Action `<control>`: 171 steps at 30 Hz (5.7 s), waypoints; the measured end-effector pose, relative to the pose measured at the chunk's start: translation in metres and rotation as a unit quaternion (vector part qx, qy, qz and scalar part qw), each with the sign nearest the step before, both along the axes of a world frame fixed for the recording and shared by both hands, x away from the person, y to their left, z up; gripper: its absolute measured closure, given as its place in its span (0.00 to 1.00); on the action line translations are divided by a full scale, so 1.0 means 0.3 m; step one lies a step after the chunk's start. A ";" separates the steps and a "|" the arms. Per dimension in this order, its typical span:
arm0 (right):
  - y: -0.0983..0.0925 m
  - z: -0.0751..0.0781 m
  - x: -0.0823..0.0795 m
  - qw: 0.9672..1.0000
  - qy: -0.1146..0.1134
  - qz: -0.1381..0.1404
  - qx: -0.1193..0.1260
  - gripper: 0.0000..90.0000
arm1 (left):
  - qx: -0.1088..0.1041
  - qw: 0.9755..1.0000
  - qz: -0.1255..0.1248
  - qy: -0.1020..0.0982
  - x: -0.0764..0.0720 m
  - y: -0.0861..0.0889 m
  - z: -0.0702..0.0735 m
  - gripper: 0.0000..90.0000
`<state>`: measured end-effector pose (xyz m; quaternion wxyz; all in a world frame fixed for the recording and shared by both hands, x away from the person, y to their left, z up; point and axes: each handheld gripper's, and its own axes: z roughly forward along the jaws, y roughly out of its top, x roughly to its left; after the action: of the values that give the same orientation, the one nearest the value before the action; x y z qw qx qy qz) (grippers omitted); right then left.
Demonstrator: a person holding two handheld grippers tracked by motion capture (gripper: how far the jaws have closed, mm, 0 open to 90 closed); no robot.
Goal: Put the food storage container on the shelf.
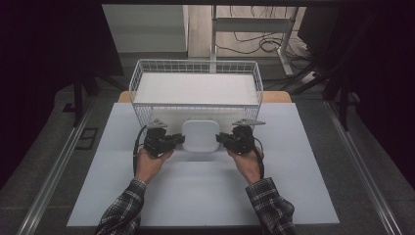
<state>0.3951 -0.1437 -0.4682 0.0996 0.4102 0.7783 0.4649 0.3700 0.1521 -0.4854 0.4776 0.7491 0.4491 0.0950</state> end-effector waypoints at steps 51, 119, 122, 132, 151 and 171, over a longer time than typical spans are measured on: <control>0.041 0.005 0.062 0.998 -0.060 -0.020 -0.025 0.94 | 0.018 0.995 0.049 -0.083 -0.049 0.001 -0.015 0.43; 0.229 -0.073 0.046 0.995 -0.028 0.066 -0.075 0.67 | 0.070 0.993 -0.014 -0.098 -0.517 0.126 -0.132 0.03; 0.222 -0.066 0.031 0.994 -0.028 0.070 -0.078 0.61 | 0.071 0.993 -0.016 -0.092 -0.513 0.125 -0.136 0.04; 0.201 -0.057 -0.027 0.993 -0.036 0.074 -0.089 0.42 | 0.070 0.994 -0.024 -0.085 -0.508 0.124 -0.141 0.05; 0.095 -0.052 -0.152 0.992 -0.027 0.085 -0.088 0.17 | 0.075 0.996 -0.021 -0.048 -0.495 0.114 -0.155 0.02; -0.056 -0.064 -0.267 0.994 -0.007 0.066 -0.086 0.01 | 0.067 0.997 -0.022 -0.031 -0.490 0.121 -0.155 0.01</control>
<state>0.3152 -0.1606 -0.4874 0.1086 0.3446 0.8400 0.4048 0.2230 0.1884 -0.5321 0.4416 0.7860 0.4102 0.1377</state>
